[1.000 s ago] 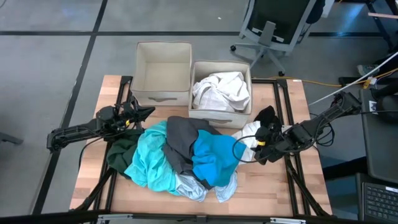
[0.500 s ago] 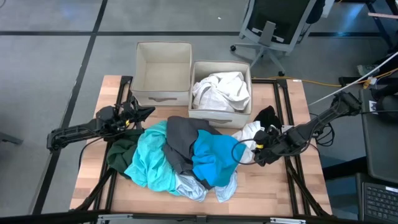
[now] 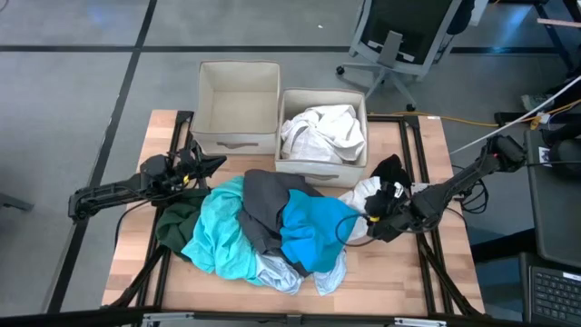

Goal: Sort clothes
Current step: Put the white underwear into the right laundry organizer

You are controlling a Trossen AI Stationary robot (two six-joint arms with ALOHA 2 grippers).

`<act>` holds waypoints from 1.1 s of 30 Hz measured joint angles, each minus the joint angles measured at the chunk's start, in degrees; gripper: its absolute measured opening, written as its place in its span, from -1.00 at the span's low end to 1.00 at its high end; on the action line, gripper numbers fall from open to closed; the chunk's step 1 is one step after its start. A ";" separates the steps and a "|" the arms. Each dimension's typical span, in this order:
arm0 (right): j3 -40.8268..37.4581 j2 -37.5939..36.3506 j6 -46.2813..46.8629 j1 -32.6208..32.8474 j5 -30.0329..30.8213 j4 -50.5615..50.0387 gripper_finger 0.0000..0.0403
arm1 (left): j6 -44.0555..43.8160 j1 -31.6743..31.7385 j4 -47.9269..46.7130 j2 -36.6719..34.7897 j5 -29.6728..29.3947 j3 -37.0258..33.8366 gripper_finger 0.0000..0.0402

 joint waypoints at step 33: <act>-3.66 13.49 -0.03 0.00 -2.07 8.48 -0.93 | 0.11 0.00 0.00 0.00 0.00 -0.02 -0.97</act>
